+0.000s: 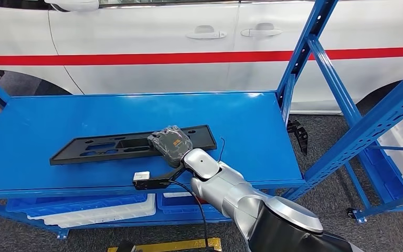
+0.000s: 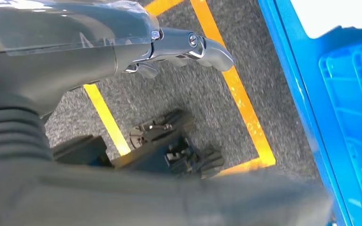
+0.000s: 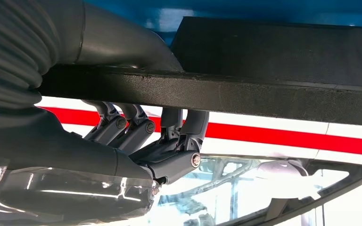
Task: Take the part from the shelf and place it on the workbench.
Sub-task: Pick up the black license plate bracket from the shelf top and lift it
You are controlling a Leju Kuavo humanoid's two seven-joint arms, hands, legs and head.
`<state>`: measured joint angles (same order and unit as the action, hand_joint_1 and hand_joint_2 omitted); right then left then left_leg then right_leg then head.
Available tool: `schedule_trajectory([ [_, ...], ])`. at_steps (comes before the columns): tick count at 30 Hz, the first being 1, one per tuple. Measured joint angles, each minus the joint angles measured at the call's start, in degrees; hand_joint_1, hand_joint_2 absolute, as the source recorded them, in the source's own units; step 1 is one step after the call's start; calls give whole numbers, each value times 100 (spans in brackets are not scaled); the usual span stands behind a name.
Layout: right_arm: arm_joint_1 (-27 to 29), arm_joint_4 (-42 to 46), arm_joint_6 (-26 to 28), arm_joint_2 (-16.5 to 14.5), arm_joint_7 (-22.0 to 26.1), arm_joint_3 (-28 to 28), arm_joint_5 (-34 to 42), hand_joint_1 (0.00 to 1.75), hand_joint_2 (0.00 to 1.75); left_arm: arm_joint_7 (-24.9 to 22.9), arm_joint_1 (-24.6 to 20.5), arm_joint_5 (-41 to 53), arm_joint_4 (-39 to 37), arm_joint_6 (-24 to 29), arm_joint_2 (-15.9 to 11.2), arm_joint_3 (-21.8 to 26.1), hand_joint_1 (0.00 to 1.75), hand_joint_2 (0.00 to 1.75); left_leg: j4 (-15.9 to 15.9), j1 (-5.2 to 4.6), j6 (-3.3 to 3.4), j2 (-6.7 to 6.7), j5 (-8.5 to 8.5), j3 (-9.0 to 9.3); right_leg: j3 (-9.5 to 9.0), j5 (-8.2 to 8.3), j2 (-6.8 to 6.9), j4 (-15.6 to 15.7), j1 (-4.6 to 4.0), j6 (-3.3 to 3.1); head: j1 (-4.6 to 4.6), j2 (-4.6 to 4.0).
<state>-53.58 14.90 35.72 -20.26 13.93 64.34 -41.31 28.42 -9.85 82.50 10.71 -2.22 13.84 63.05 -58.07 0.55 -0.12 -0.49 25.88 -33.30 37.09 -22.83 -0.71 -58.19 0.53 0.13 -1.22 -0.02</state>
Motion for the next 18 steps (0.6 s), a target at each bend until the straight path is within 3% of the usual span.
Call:
schedule_trajectory([
  [9,2,1,7,0,-2,-87,-99,175,175,-128,-10,-85,0,-228,7,-4,0,175,0,0,0,0,0,0,0,0,0,0,0,0,0,0],
  [18,16,-1,55,0,-15,-175,-226,175,175,-553,-31,5,0,-241,5,-11,0,175,0,0,0,0,0,0,0,0,0,0,0,0,0,0],
])
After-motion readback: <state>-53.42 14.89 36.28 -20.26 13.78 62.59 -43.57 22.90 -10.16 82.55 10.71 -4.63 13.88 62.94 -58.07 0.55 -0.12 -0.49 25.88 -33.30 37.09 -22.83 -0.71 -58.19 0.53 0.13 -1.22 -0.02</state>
